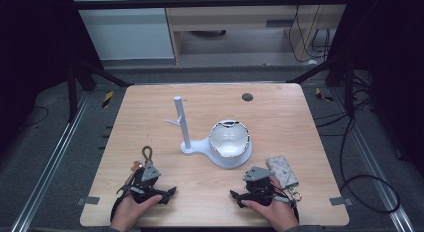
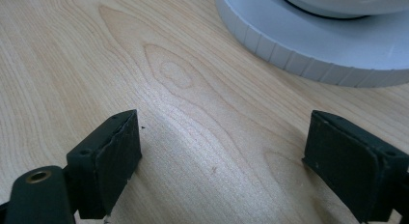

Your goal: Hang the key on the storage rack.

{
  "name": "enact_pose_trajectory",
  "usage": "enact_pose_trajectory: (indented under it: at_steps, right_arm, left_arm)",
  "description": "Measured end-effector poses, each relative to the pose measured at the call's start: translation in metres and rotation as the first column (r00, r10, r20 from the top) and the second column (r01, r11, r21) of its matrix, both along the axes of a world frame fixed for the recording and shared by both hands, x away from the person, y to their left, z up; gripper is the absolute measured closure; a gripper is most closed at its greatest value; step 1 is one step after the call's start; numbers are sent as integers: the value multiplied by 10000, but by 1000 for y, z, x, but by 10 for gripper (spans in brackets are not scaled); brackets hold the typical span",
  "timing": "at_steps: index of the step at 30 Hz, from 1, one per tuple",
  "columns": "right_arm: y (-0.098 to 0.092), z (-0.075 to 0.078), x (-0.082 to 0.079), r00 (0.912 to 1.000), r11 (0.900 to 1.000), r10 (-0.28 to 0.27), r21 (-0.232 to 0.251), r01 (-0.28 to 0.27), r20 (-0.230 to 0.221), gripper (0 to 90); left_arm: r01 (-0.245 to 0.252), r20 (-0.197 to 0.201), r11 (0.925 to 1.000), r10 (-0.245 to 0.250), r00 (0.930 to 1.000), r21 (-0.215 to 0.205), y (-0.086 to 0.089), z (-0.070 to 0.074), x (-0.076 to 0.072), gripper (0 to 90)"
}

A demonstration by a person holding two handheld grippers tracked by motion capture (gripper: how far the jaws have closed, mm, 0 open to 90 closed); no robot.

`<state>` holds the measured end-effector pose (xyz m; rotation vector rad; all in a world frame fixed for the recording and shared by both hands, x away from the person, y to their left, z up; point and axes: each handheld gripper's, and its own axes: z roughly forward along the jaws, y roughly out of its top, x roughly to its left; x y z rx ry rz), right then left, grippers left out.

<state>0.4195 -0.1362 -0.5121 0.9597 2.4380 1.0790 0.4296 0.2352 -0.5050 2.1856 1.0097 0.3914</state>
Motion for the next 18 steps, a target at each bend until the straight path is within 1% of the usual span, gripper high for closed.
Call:
enact_pose_trajectory:
  at_steps: [1,2,3,4,5,6,7,8,9,10,11,12,13,14,15,16,17,18]
  right_arm:
    - [0,0,0,10000,10000,-5,-1,5,-2,124]
    - [0,0,0,10000,10000,-3,-3,3,-5,123]
    - [0,0,0,10000,10000,-3,-3,3,-5,123]
    - [0,0,0,10000,10000,1,-10,-1,-4,121]
    - [0,0,1,10000,10000,20,-32,-20,3,119]
    - [0,0,1,10000,10000,23,-24,-23,9,118]
    - [0,0,1,10000,10000,32,-27,-32,17,116]
    - [0,0,1,10000,10000,27,-26,-27,5,113]
    - [1,0,1,10000,10000,16,-25,-16,-16,110]
    - [1,0,1,10000,10000,16,-25,-16,-16,110]
    - [1,0,1,10000,10000,26,-34,-27,-47,107]
    - [1,0,1,10000,10000,28,-27,-28,-39,106]
    - [1,0,1,10000,10000,44,-35,-44,-51,106]
    - [1,0,1,10000,10000,34,-32,-34,-41,106]
    - [1,0,1,10000,10000,37,-30,-37,-39,106]
    - [1,0,1,10000,10000,37,-30,-37,-39,106]
    - [1,0,1,10000,10000,32,-42,-33,-39,105]
    - [1,0,1,10000,10000,31,-43,-31,-37,105]
  left_arm:
    - [-102,-122,9999,100,9999,-140,2,2,0,56]
    - [-102,-122,9999,100,9999,-140,2,2,0,79]
    - [-331,-222,9987,323,9992,-385,4,4,2,79]
    - [-471,-290,9977,457,9985,-483,7,6,3,91]
    - [-734,-232,9948,719,9971,-712,9,10,5,98]
    - [-824,-192,9951,814,9965,-546,10,14,7,102]
    - [-959,-78,9950,957,9954,-294,12,18,9,105]
    - [-1133,-11,9935,1133,9936,-86,15,23,13,109]
    - [-1277,-11,9918,1277,9918,-14,16,26,16,110]
    - [-1277,-11,9918,1277,9918,-14,16,26,16,109]
    - [-1576,-122,9873,1578,9874,175,21,35,23,110]
    - [-1740,-241,9841,1750,9843,363,24,39,27,109]
    - [-1740,-241,9841,1750,9843,363,24,39,27,110]
    - [-1841,-300,9817,1857,9821,494,26,42,30,111]
    - [-2089,-428,9748,2126,9762,780,28,47,35,116]
    - [-2089,-428,9748,2126,9762,780,28,47,35,122]
    - [-2243,-541,9682,2312,9714,1105,29,51,40,125]
    - [-2288,-595,9636,2387,9693,1383,29,52,43,130]
